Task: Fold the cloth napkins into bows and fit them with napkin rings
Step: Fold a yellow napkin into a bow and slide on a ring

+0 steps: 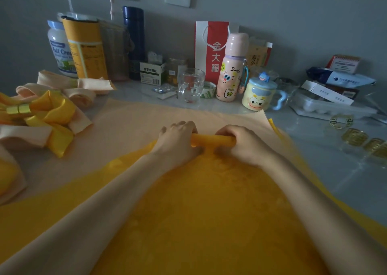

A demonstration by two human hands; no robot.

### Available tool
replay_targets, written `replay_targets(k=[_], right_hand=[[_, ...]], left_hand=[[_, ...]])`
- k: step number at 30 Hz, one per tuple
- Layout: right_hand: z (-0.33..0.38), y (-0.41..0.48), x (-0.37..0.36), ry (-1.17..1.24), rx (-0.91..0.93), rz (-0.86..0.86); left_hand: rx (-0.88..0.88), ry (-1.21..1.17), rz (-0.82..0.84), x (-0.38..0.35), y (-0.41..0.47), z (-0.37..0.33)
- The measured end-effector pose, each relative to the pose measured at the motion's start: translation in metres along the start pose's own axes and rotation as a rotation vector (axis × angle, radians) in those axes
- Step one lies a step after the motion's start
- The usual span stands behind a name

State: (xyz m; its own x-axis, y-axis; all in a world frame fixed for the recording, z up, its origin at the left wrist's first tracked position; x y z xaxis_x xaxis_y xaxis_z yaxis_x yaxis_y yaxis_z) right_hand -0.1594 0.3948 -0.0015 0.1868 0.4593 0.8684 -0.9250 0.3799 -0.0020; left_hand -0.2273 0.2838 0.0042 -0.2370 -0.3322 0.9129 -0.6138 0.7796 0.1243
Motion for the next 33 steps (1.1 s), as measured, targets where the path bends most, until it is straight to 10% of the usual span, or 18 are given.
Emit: replay_targets(k=[11, 26, 33], right_hand=[[0.029, -0.01, 0.005, -0.322, 0.158, -0.205], [0.043, -0.023, -0.018, -0.767, 0.117, 0.173], [0.062, -0.018, -0.033, -0.303, 0.208, 0.004]], left_hand=[[-0.046, -0.019, 0.026, 0.012, -0.001, 0.0], [0.038, 0.006, 0.381, -0.018, -0.007, 0.002], [0.011, -0.046, 0.442, -0.022, -0.007, 0.006]])
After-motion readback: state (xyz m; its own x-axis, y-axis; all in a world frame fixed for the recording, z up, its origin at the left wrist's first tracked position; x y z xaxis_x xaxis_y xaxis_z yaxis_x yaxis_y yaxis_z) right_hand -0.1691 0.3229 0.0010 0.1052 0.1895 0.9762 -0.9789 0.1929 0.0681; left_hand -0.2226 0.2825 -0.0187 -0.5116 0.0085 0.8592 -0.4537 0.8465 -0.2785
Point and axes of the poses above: each hand's wrist, its own y-axis towards the middle knuckle, its own x-axis out of the back of the hand, z = x × y, the point moved 10 cm from there along y, towards the middle knuckle, and after that the axes turned 5 degrees about z, right-handed, at the moved point
